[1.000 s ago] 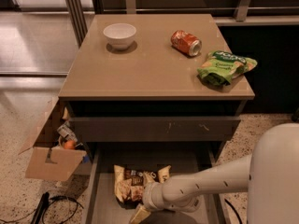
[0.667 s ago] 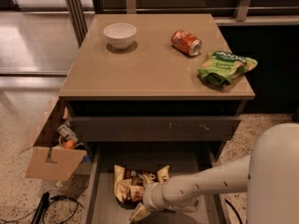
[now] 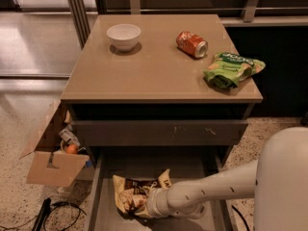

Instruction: Pick brown chip bag from middle drawer and place on counter

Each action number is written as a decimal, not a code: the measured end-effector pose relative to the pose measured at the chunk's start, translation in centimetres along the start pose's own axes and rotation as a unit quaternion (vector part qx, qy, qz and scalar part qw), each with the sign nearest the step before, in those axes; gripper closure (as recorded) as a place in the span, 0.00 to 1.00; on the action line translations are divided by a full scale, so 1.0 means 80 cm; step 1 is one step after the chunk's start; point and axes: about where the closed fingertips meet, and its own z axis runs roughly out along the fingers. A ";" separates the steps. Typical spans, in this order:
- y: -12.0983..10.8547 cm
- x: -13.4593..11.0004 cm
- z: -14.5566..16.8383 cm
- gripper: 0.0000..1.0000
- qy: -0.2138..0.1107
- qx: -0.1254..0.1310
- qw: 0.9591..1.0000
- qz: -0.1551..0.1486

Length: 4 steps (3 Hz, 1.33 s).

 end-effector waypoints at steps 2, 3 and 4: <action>0.000 0.000 0.000 1.00 0.000 0.000 1.000 0.000; 0.000 -0.004 -0.003 1.00 0.000 -0.002 1.000 -0.002; -0.003 -0.025 -0.019 1.00 0.002 -0.011 1.000 -0.008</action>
Offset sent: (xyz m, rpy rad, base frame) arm 0.0000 0.0000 0.0000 0.0000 0.0000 0.0000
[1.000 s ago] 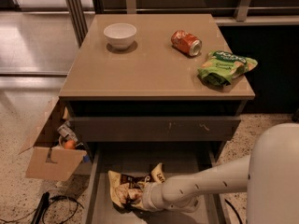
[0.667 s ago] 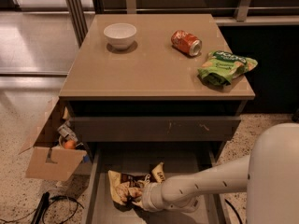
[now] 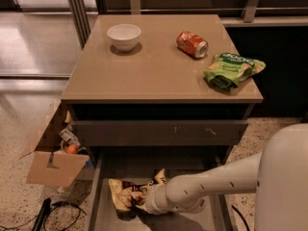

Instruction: Pick brown chip bag from middle drawer and place on counter

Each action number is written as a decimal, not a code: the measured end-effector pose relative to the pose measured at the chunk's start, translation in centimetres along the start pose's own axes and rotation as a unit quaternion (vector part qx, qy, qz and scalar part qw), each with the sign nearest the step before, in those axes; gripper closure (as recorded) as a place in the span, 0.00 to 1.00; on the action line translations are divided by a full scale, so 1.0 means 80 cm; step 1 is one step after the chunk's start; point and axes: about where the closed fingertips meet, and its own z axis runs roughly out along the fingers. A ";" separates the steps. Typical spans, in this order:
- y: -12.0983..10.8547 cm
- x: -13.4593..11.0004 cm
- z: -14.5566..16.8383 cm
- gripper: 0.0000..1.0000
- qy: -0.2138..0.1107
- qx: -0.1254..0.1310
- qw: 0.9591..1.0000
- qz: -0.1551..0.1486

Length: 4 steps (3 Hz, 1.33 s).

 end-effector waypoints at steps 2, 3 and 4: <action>0.000 -0.080 -0.100 1.00 -0.021 -0.007 0.998 -0.052; -0.024 -0.108 -0.176 1.00 -0.054 0.012 0.996 -0.067; -0.065 -0.117 -0.243 1.00 -0.051 0.044 0.995 -0.077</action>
Offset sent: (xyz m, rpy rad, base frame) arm -0.0107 -0.0205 0.1910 0.0561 -0.1667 0.1175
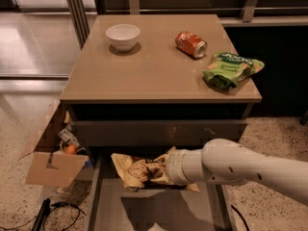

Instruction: Pick brown chip bag from middle drawer and place on counter

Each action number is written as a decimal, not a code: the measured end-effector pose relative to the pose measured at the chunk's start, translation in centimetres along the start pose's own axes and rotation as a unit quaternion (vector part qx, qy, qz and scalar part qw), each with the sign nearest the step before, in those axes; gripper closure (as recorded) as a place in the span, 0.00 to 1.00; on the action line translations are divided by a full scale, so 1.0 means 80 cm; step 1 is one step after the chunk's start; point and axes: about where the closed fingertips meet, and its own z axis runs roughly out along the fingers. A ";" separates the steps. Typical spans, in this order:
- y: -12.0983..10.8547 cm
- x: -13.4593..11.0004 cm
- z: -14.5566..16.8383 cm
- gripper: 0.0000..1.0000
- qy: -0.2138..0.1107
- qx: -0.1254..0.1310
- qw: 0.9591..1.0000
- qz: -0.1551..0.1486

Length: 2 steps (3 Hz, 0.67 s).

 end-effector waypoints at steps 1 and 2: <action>-0.059 0.002 -0.058 1.00 0.023 0.010 1.000 -0.013; -0.059 -0.001 -0.059 1.00 0.024 0.009 1.000 -0.018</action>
Offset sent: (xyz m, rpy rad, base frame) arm 0.0275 -0.0313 0.0394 -0.0432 -0.0295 -0.0044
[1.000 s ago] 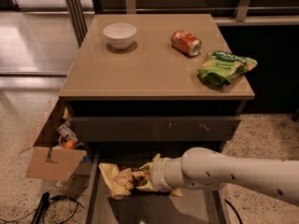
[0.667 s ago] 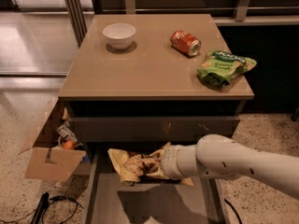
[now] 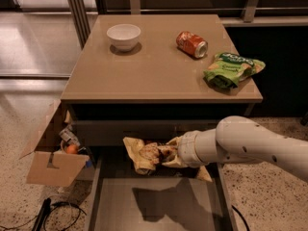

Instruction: Pick brown chip bag from middle drawer and place on counter

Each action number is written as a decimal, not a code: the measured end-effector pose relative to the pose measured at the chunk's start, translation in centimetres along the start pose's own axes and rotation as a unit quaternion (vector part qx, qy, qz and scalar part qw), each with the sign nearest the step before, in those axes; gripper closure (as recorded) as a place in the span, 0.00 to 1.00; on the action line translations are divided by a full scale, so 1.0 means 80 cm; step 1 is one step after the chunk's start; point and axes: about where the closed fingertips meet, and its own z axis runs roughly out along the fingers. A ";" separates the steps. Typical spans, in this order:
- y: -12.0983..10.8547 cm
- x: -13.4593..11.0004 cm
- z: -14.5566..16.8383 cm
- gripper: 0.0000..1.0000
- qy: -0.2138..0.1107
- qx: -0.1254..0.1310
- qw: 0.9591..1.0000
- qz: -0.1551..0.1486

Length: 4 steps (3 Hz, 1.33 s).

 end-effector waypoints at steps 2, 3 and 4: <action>-0.028 -0.066 -0.098 1.00 -0.004 0.041 0.997 -0.073; -0.061 -0.107 -0.156 1.00 0.000 0.065 0.992 -0.112; -0.126 -0.144 -0.206 1.00 0.003 0.093 0.986 -0.137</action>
Offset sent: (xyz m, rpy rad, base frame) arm -0.0087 -0.0280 0.1816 -0.0595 -0.2836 0.0802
